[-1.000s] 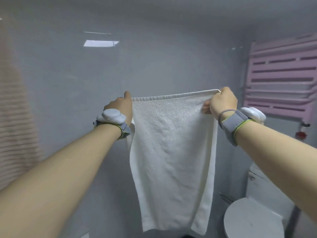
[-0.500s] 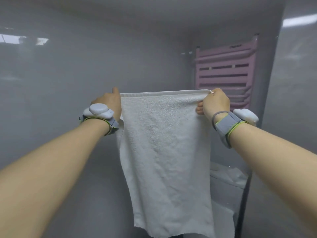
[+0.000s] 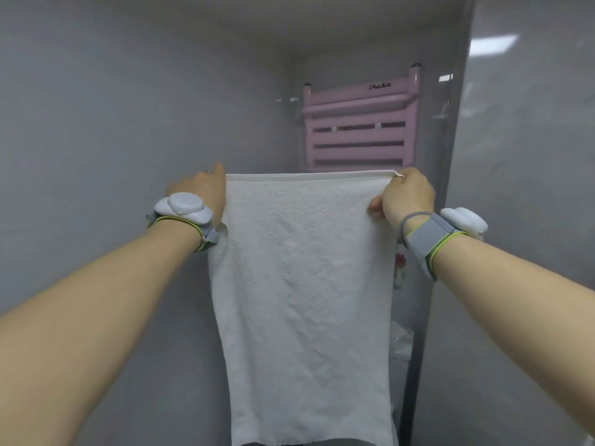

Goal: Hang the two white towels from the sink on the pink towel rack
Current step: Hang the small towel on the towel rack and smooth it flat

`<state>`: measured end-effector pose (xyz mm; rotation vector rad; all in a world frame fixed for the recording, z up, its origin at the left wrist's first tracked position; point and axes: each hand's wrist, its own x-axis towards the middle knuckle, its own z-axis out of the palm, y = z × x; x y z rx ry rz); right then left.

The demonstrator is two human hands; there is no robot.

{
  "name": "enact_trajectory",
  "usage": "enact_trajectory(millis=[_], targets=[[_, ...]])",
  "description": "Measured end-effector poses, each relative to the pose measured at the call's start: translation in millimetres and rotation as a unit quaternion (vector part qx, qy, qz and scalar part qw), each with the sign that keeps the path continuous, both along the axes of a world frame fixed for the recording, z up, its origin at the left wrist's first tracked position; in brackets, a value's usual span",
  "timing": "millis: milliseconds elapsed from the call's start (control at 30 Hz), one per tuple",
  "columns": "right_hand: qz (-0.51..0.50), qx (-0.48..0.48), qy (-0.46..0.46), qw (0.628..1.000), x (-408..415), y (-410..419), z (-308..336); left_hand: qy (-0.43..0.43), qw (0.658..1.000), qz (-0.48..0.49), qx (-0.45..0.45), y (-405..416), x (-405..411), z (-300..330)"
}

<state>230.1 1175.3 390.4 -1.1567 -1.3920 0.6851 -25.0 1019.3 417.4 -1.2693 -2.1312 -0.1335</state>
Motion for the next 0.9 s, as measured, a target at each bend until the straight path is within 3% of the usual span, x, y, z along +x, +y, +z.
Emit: enact_trajectory(millis=[233,400,733,900], targets=[[-0.097,0.032,-0.011,0.995,-14,67,10,0.02,0.997,-0.061,0.045,110,-38,8],[-0.096,0.038,0.009,0.995,-21,95,12,0.037,0.995,-0.067,0.058,150,-46,12],[-0.111,0.088,0.03,0.989,-46,185,5,-0.187,0.955,-0.125,0.191,279,-69,14],[-0.112,0.146,0.011,0.983,-53,238,4,-0.218,0.948,-0.112,0.201,334,-73,17]])
